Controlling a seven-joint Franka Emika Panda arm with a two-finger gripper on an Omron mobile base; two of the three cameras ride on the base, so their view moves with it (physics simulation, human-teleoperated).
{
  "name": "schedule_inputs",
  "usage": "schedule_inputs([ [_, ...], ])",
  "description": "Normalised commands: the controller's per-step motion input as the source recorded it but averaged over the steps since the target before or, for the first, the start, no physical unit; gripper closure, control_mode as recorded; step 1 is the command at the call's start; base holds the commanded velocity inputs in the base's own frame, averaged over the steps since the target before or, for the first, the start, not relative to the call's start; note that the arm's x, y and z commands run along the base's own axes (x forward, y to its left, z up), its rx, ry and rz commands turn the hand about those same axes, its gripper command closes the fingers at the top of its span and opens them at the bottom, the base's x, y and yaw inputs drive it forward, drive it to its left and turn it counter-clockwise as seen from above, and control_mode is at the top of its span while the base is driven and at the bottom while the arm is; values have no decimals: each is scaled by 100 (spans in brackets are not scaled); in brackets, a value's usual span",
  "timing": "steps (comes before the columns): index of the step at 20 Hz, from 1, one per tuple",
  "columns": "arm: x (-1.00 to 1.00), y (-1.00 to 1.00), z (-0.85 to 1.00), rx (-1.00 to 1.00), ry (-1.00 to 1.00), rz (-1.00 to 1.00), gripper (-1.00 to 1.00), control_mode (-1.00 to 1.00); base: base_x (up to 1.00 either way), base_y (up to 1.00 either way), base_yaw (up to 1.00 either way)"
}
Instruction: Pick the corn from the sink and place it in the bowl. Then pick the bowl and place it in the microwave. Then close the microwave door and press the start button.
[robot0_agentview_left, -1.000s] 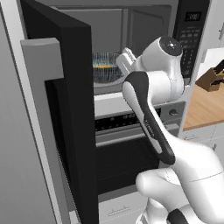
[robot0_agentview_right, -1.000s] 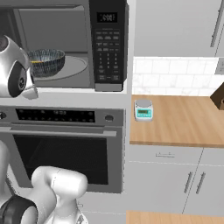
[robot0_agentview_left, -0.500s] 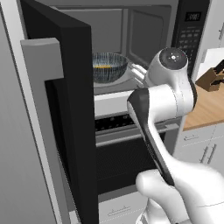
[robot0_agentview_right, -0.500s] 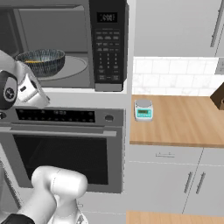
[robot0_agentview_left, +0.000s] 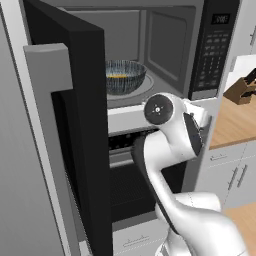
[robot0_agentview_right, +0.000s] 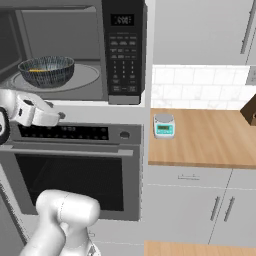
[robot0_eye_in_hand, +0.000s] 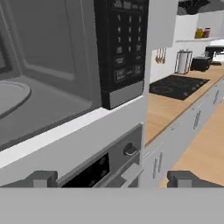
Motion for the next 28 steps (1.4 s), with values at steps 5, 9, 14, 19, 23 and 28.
schedule_inputs([
  [5, -40, -3, -4, -49, -23, -5, -100, -100, 0, 0, 0],
  [9, -57, 0, -15, -41, -27, -8, -100, -100, 0, 0, 0],
  [14, -47, 5, -32, -30, -14, -4, -100, -100, 0, 0, 0],
  [19, 0, -49, -43, -24, -14, -2, -100, -100, 0, 0, 0],
  [23, -22, -10, -4, -24, -20, -7, -100, -100, 0, 0, 0],
  [28, -50, 61, -5, -17, -13, -7, -100, -100, 0, 0, 0],
])
